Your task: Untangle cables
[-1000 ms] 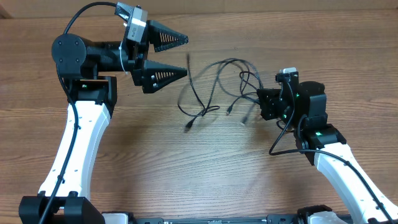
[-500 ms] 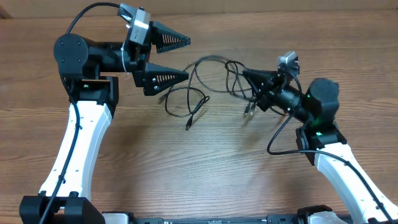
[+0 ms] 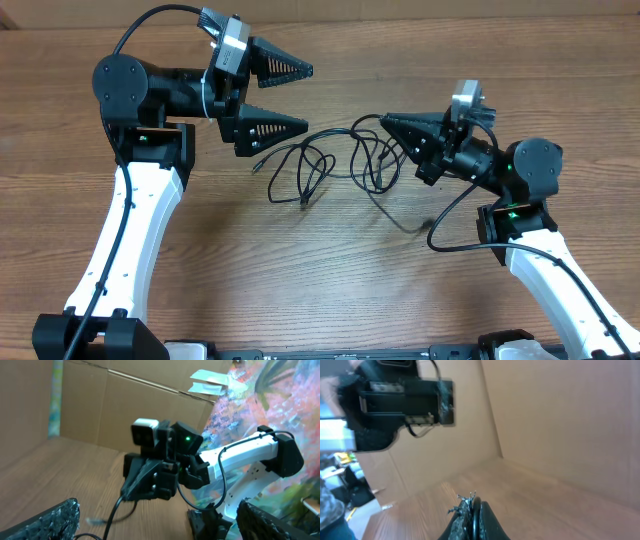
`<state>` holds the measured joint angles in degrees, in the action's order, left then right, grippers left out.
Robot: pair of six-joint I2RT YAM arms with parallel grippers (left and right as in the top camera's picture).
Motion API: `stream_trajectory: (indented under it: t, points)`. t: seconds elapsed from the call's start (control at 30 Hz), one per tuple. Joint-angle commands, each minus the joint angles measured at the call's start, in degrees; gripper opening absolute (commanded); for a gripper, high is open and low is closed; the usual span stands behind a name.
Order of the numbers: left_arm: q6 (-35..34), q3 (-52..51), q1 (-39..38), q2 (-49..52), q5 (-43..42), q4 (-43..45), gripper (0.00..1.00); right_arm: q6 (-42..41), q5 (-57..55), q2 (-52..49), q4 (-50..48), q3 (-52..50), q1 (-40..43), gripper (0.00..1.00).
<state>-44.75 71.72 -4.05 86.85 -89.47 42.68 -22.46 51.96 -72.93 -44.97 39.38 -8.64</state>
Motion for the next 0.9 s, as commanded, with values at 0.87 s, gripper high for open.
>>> stream_trajectory:
  t: [0.87]
  points:
    - [21.55,-2.27,-3.91,0.07,-1.01,-17.46,1.0,-20.85,1.31,0.31,-25.16,0.79,0.09,0.04]
